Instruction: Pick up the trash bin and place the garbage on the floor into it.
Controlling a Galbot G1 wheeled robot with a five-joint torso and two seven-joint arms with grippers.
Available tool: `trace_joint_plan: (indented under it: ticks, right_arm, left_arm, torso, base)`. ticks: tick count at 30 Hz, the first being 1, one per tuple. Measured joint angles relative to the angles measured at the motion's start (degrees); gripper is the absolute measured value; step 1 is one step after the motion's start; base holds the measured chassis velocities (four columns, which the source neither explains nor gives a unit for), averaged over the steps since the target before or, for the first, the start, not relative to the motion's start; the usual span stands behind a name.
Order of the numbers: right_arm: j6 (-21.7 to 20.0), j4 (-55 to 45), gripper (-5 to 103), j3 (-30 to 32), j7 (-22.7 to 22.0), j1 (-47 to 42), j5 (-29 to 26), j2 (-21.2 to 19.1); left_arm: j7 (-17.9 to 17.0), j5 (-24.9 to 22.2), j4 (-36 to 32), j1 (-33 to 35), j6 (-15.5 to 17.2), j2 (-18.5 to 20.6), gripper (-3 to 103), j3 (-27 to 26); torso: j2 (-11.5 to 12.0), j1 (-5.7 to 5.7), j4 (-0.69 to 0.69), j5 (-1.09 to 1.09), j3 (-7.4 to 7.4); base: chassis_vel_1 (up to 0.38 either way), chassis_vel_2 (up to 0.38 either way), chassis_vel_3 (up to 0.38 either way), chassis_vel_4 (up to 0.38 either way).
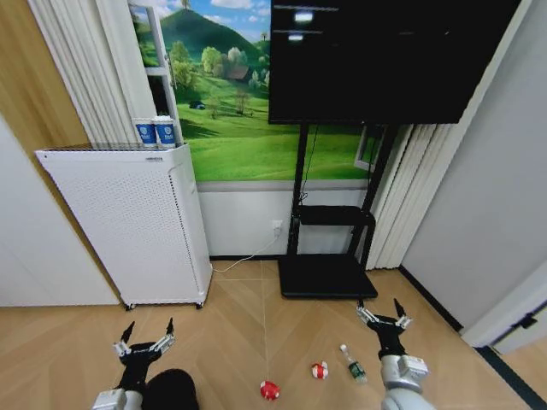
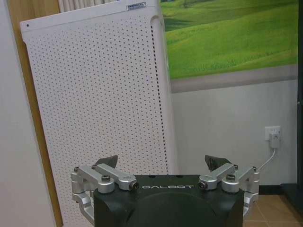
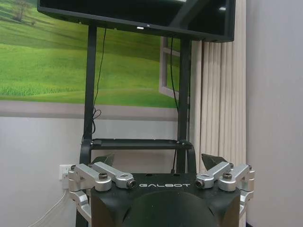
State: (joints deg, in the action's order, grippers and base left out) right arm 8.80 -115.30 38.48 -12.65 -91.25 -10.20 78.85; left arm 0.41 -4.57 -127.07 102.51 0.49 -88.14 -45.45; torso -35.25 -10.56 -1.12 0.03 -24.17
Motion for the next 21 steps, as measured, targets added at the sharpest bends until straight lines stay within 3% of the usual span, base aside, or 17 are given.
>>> trace_joint_plan:
  ticks: [14,21]
  right_arm:
    - [1.04,0.18,100,-0.51,-0.38,-0.40,0.29,1.30]
    - [1.79,0.38,100,-0.45,-0.51,-0.66,0.53,1.65]
  left_arm:
    - [0.35,0.36,-0.30,0.72,-0.19,-0.41,100,-0.44]
    - [0.35,0.61,-0.85,1.11,-0.78,-0.51,100,-0.50]
  torso:
    - [-0.01,0.02,0.00,-0.03,0.02]
    - [1.33,0.60,0.00,-0.03,0.85]
  base:
    - [0.029,-0.029,-0.019,0.029]
    - [0.000,0.000,0.000,0.000]
